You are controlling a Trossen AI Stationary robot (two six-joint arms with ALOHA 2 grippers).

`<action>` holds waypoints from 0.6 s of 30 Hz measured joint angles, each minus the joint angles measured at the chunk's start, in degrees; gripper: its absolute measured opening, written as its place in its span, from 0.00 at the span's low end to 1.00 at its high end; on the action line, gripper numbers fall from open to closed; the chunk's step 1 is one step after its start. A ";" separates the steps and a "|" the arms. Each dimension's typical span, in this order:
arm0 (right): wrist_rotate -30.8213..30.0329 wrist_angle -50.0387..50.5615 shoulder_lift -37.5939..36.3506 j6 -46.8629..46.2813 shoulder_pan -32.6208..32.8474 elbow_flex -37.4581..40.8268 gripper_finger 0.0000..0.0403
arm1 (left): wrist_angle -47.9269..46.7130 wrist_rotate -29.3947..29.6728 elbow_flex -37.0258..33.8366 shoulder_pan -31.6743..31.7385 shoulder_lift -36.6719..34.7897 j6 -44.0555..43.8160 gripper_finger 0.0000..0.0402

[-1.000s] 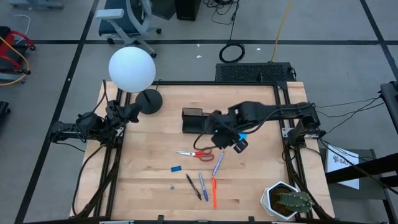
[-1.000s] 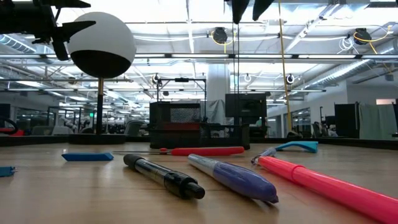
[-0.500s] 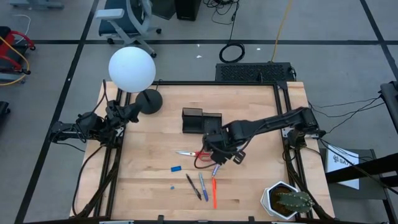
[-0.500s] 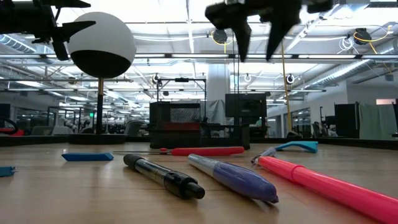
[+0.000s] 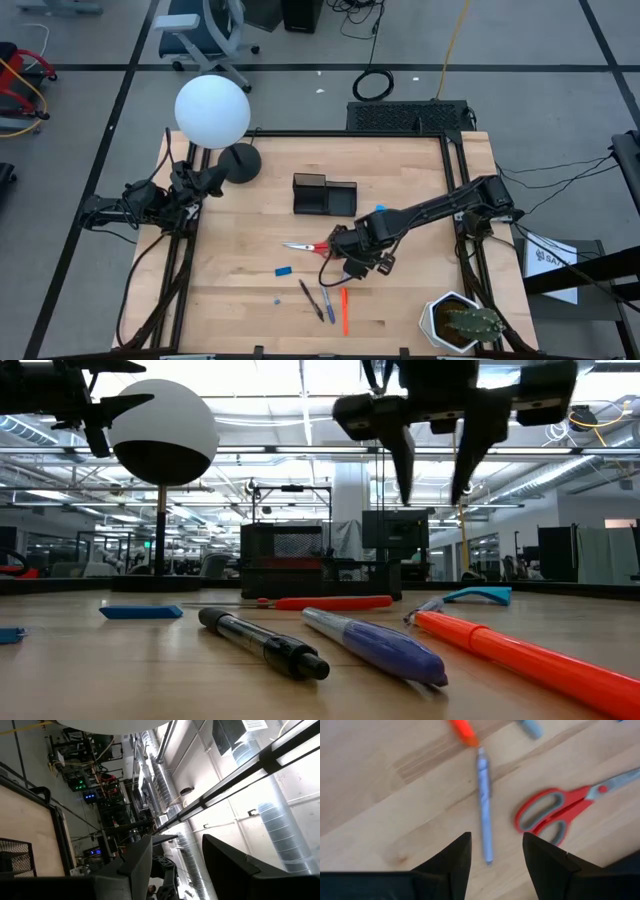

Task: Pick and place office supplies into organizer
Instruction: Put the purple pen into the black desk organizer

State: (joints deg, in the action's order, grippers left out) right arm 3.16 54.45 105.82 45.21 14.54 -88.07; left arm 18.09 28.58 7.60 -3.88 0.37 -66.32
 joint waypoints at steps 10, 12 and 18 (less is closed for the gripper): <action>3.78 -2.16 0.82 -0.79 -2.09 0.02 0.42 | -0.04 -0.02 0.00 0.00 -0.01 0.02 0.45; 4.35 -2.21 1.68 -0.78 -2.56 0.02 0.42 | -0.04 -0.02 0.00 0.00 -0.01 0.02 0.45; 4.39 -3.26 5.64 -0.59 -2.95 0.07 0.42 | -0.04 -0.04 0.00 0.00 0.01 -0.44 0.45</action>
State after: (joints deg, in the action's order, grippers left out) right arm 7.55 51.19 111.46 44.62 11.59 -88.01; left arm 18.04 28.53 7.60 -3.88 0.38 -66.76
